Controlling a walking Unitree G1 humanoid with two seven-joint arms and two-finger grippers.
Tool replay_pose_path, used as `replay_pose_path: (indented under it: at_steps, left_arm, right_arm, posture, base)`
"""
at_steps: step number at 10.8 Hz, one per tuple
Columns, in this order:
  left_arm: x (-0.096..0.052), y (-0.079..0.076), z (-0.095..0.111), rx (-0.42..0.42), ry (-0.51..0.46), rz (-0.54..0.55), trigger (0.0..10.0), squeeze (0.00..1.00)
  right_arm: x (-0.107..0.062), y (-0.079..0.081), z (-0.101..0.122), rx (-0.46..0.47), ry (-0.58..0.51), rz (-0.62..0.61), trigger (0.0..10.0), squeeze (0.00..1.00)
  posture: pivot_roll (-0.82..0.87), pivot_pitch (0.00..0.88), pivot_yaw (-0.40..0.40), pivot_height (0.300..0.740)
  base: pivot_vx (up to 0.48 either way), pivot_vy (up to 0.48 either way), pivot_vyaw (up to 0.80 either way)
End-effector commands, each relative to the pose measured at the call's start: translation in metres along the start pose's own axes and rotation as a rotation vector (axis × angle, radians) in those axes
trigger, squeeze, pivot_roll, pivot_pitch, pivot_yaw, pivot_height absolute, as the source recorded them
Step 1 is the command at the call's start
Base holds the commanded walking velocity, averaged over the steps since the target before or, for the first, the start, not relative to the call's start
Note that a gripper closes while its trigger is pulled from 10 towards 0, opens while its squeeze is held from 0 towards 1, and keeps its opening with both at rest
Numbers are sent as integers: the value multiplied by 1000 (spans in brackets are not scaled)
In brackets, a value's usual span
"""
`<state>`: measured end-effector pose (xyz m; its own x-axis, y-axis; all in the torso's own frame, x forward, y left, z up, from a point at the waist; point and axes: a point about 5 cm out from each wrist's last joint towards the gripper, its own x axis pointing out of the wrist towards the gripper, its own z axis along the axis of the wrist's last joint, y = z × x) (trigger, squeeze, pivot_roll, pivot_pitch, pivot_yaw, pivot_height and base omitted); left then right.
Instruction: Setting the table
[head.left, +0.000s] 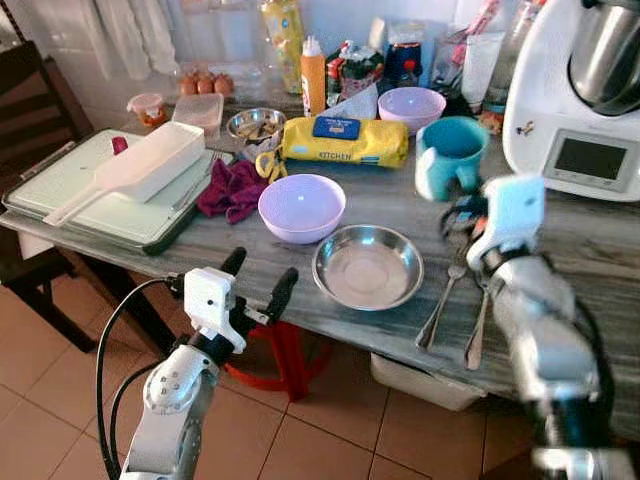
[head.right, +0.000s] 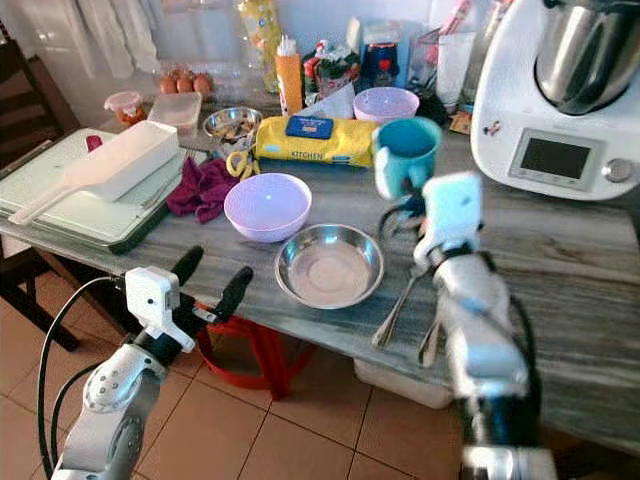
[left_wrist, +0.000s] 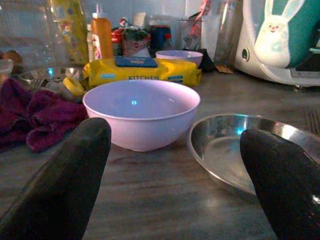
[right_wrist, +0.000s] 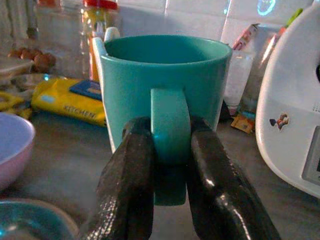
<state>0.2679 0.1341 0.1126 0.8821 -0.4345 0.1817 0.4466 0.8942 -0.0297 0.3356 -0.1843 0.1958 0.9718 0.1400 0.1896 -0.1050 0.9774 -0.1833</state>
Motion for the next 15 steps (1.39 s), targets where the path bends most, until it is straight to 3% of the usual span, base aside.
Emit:
replay_pose_path:
  at_steps: [1, 5, 12, 13, 14, 15]
  left_arm:
    - [0, -1, 1, 4, 3, -16, 10000, 0]
    - [1, -4, 2, -1, 3, -35, 10000, 0]
    - [3, -7, 2, -7, -3, -31, 10000, 0]
    - [3, -7, 2, -10, -4, -33, 10000, 0]
    - [4, -8, 2, -10, -5, -37, 10000, 0]
    - [4, -7, 3, -9, -5, -36, 10000, 0]
  right_arm:
    - [4, -5, 1, 22, 1, -2, 10000, 0]
    - [17, 4, -17, 98, 72, 82, 10000, 0]
    - [14, 13, -40, 137, 125, 127, 10000, 0]
    - [12, 13, -42, 139, 131, 125, 10000, 647]
    - [12, 12, -43, 140, 133, 121, 10000, 1000]
    - [12, 12, -44, 143, 133, 121, 10000, 1000]
  posture:
    - [-140, 122, 72, 740]
    - [-131, 135, 77, 740]
    - [-131, 130, 73, 740]
    - [-132, 127, 74, 740]
    - [-131, 126, 74, 740]
    - [-131, 125, 73, 740]
  base:
    - [0, 0, 0]
    - [0, 0, 0]
    - [0, 0, 0]
    - [0, 0, 0]
    - [0, 0, 0]
    - [0, 0, 0]
